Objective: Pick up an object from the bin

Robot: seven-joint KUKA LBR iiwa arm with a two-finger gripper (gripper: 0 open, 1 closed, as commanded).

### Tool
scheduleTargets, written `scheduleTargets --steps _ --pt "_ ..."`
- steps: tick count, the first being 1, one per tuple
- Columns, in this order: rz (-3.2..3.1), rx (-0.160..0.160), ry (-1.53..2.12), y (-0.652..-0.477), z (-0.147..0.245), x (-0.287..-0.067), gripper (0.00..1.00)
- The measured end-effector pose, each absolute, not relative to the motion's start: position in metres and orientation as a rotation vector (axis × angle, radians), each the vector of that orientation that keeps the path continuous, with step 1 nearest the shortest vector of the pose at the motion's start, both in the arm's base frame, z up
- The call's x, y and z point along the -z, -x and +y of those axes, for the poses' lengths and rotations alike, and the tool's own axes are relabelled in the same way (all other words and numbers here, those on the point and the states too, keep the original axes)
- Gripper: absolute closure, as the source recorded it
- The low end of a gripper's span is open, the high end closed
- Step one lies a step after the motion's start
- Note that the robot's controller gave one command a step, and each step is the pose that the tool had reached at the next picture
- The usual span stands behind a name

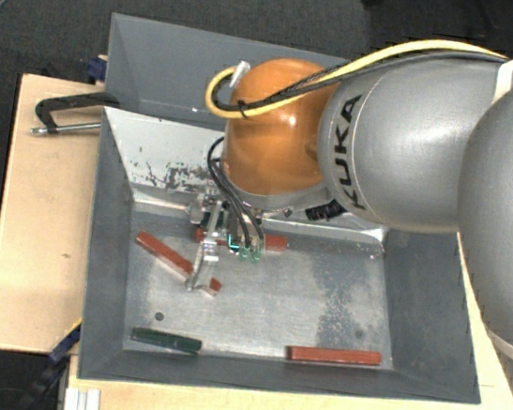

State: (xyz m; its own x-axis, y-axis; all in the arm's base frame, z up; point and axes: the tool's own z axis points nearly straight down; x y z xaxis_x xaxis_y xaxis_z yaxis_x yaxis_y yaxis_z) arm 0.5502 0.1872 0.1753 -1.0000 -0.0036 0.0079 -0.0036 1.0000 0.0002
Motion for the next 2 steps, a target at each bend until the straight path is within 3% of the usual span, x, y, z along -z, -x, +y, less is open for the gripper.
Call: scheduleTargets --steps 1,2 --pt "-3.146 0.006 0.071 -0.578 0.143 -0.069 0.0" --pt "-3.132 0.004 0.248 -0.56 0.172 -0.072 0.0"
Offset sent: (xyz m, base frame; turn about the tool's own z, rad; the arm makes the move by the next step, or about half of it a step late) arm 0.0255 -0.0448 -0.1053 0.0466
